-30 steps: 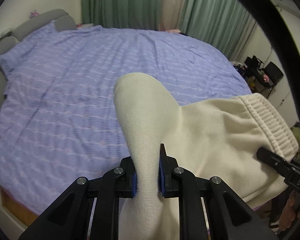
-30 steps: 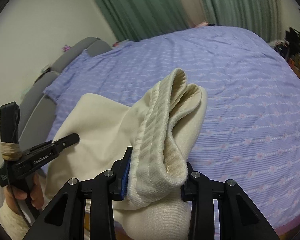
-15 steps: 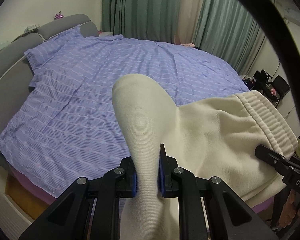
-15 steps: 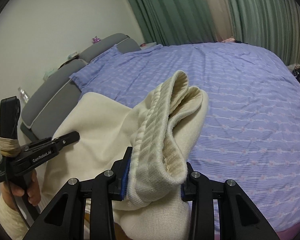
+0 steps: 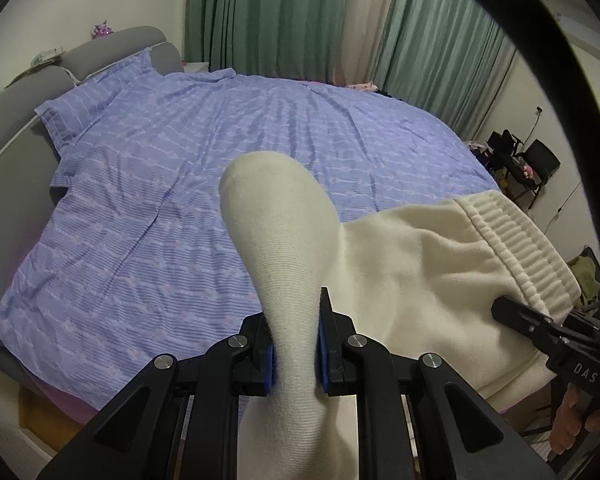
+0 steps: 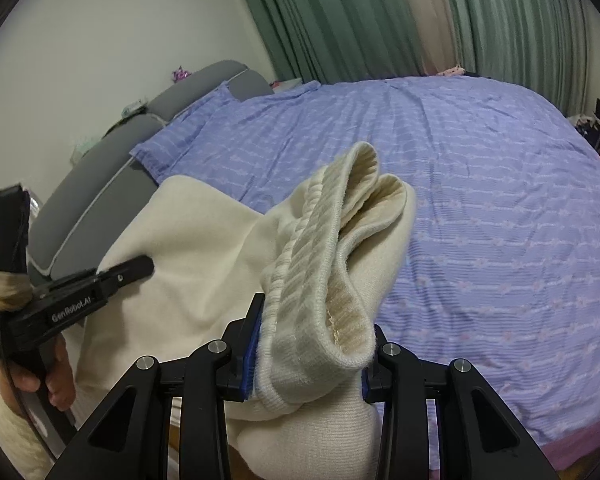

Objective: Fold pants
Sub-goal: 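Lift the trousers bundle off the bed with both tools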

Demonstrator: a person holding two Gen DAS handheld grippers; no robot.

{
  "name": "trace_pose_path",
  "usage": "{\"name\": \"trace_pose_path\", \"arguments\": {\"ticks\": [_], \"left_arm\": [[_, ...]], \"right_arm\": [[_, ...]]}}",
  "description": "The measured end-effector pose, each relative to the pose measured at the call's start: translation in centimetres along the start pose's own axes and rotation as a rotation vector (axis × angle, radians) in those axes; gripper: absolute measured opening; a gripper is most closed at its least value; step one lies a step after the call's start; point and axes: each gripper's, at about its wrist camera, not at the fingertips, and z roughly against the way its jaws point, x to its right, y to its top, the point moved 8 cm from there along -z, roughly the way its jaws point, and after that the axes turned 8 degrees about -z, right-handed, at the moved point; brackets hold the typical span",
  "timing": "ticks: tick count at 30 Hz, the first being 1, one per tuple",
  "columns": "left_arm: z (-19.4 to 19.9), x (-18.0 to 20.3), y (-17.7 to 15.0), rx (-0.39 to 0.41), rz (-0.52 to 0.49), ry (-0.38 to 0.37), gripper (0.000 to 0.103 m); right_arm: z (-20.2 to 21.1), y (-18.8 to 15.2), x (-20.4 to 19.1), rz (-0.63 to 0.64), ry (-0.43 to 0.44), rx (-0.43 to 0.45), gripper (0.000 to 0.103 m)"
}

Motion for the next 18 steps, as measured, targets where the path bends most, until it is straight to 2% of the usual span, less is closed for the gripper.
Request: {"name": "trace_pose_path", "arguments": {"ticks": [11,15,18], "left_arm": [[0.5,-5.0,0.9,0.031,0.027,0.049,0.017],[-0.4,-8.0,1.4,0.027,0.061,0.032,0.017],[-1.5,-10.6,2.2,0.022,0.047,0.013,0.017]], "right_arm": [[-3.5,1.4,-4.6,0.070,0.038,-0.017,0.037],[-5.2,2.4,-6.8,0.082,0.034,-0.020,0.037],[-7.0,2.9,-8.5,0.079,0.022,-0.020,0.037]]}}
